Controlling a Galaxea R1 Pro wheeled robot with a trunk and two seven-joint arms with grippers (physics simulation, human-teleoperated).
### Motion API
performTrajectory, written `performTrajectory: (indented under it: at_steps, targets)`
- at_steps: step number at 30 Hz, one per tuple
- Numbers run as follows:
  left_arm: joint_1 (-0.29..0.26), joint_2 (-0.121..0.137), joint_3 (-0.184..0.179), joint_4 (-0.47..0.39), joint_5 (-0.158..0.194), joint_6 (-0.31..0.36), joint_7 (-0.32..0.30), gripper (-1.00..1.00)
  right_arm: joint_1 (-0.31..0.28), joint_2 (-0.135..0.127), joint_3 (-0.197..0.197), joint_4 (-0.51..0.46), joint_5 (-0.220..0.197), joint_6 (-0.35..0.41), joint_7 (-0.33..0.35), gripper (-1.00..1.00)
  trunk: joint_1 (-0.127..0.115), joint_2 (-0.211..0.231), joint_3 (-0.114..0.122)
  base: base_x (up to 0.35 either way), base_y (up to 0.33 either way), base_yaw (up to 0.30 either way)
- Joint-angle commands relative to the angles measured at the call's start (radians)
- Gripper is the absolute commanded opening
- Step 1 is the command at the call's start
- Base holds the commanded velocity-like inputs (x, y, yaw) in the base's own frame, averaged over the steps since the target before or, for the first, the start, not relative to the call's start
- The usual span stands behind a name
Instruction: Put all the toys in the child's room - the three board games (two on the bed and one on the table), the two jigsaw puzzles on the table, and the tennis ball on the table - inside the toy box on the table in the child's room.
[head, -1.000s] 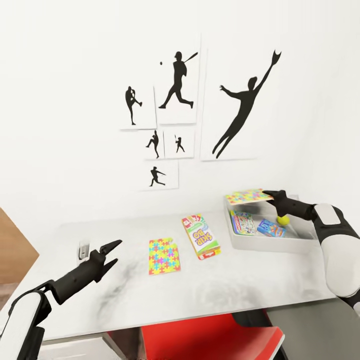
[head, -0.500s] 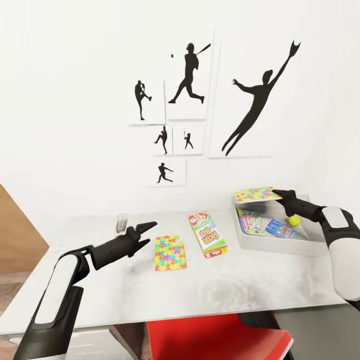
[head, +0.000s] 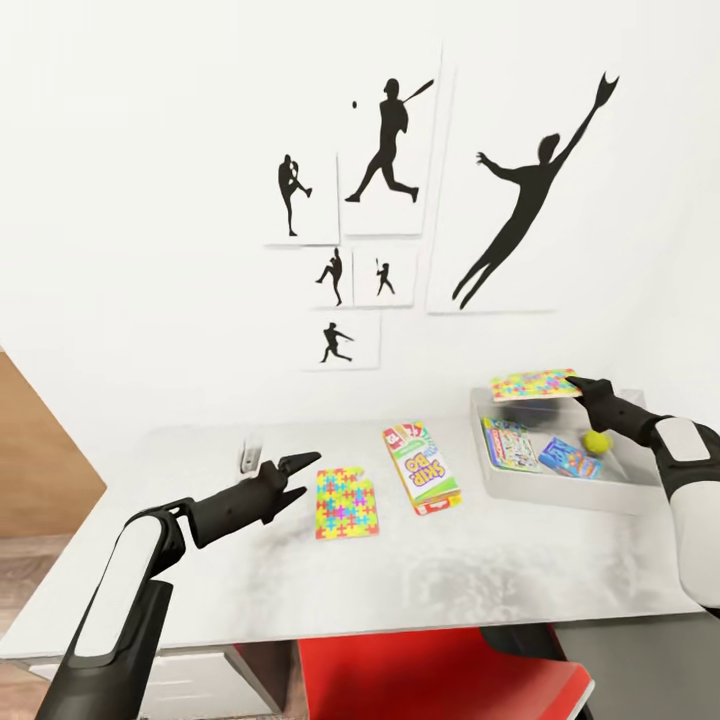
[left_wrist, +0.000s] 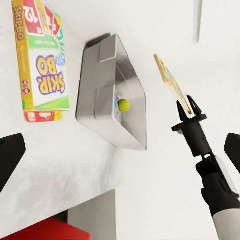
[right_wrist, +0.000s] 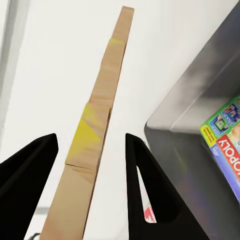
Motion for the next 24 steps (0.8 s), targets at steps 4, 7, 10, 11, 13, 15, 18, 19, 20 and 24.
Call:
performTrajectory:
  at_steps: [4, 7, 10, 11, 13, 15, 18, 19, 20, 24]
  targets:
    - [0.004, 0.002, 0.003, -0.001, 0.011, 0.005, 0.010, 1.00, 0.008, -0.002, -0.004, 0.001, 0.004, 0.006, 0.004, -1.00, 0.001, -0.002, -0.007, 0.000, 0.000, 0.146]
    - [0.005, 0.003, 0.003, -0.001, 0.011, 0.005, 0.010, 1.00, 0.013, -0.003, -0.003, 0.001, 0.004, 0.018, 0.003, -1.00, 0.001, -0.002, -0.011, 0.000, 0.000, 0.155]
    - [0.006, 0.004, 0.002, -0.001, 0.011, 0.005, 0.011, 1.00, 0.015, -0.021, -0.003, 0.002, 0.005, 0.090, 0.003, -1.00, 0.001, -0.002, -0.015, 0.000, 0.000, 0.147]
    - [0.006, 0.004, 0.002, -0.001, 0.011, 0.005, 0.011, 1.00, 0.015, -0.031, -0.003, 0.001, 0.005, 0.110, 0.004, -1.00, 0.001, -0.002, -0.016, 0.000, 0.000, 0.102]
    - [0.006, 0.004, 0.002, -0.001, 0.011, 0.005, 0.011, 1.00, 0.016, -0.059, -0.003, 0.000, 0.004, 0.150, 0.004, -1.00, 0.001, -0.002, -0.017, 0.000, 0.000, 0.059]
    - [0.006, 0.004, 0.002, -0.001, 0.011, 0.005, 0.011, 1.00, 0.016, -0.071, -0.004, 0.000, 0.004, 0.167, 0.004, -1.00, 0.001, -0.002, -0.017, 0.000, 0.000, 0.038]
    - [0.006, 0.004, 0.002, -0.001, 0.011, 0.005, 0.011, 1.00, 0.016, -0.086, -0.006, -0.004, 0.004, 0.188, 0.002, -1.00, 0.001, -0.002, -0.018, 0.000, 0.000, 0.017]
    - [0.006, 0.004, 0.002, -0.001, 0.011, 0.005, 0.012, 1.00, 0.016, -0.096, -0.006, -0.006, 0.004, 0.194, 0.002, -1.00, 0.001, -0.002, -0.019, 0.000, 0.000, 0.009]
    - [0.006, 0.004, 0.002, -0.001, 0.011, 0.005, 0.012, 1.00, 0.016, -0.103, -0.006, -0.007, 0.003, 0.197, 0.002, -1.00, 0.001, -0.002, -0.019, 0.000, 0.000, 0.007]
    - [0.006, 0.004, 0.002, -0.001, 0.011, 0.005, 0.013, 1.00, 0.017, -0.145, -0.005, -0.008, -0.002, 0.213, 0.003, -1.00, 0.001, -0.002, -0.023, 0.000, 0.000, 0.005]
